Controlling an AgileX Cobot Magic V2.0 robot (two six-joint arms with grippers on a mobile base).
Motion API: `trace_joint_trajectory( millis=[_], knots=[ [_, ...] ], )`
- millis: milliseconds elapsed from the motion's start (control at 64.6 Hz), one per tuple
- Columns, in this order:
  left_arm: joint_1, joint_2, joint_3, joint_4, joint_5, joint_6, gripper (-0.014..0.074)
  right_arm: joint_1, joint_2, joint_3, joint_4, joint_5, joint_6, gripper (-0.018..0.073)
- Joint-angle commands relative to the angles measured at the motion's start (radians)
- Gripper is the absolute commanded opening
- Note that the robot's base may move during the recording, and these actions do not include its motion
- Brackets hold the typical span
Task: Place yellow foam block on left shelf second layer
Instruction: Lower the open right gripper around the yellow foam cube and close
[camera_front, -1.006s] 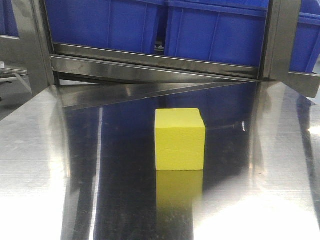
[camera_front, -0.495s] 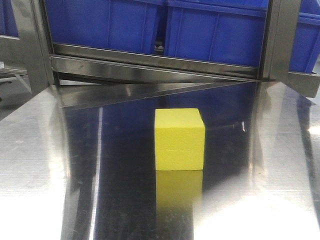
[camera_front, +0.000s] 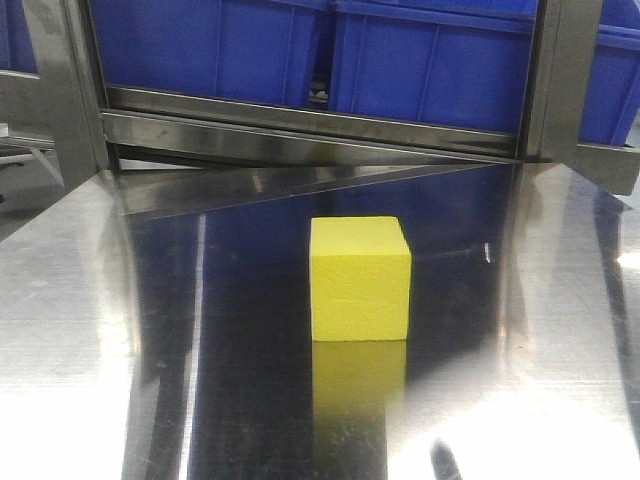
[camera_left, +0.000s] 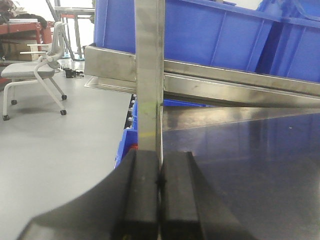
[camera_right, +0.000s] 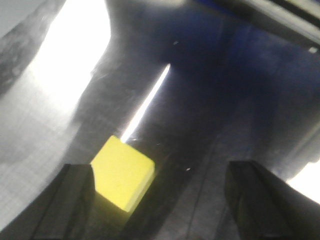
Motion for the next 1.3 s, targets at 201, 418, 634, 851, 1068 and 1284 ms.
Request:
trace_joint_trajectory(
  millis=[201,418,634,851,1068,1284],
  knots=[
    [-0.006,-0.002,0.026,-0.002,-0.082,-0.004,0.0136,0.103,0.216,-0.261,-0.033,0.23,0.342,0.0624],
    [-0.006,-0.002,0.026,-0.002,-0.082,-0.004,0.0136,0.143,0.324,-0.359,-0.118,0.336,0.567,0.0624],
    [-0.006,-0.002,0.026,-0.002,-0.082,-0.004,0.0136,0.147,0.396,-0.359,-0.123,0.338,0.597,0.0624],
    [-0.006,-0.002,0.026,-0.002,-0.082,-0.004,0.0136,0.147,0.46,-0.359,-0.125,0.334,0.598,0.0624],
    [-0.006,-0.002,0.026,-0.002,-0.082,-0.004,0.0136,0.139,0.492,-0.359,-0.124,0.319,0.603,0.0624],
    [-0.006,-0.002,0.026,-0.002,-0.082,-0.004,0.0136,0.132,0.493,-0.339,-0.12,0.275,0.643,0.0624]
  ],
)
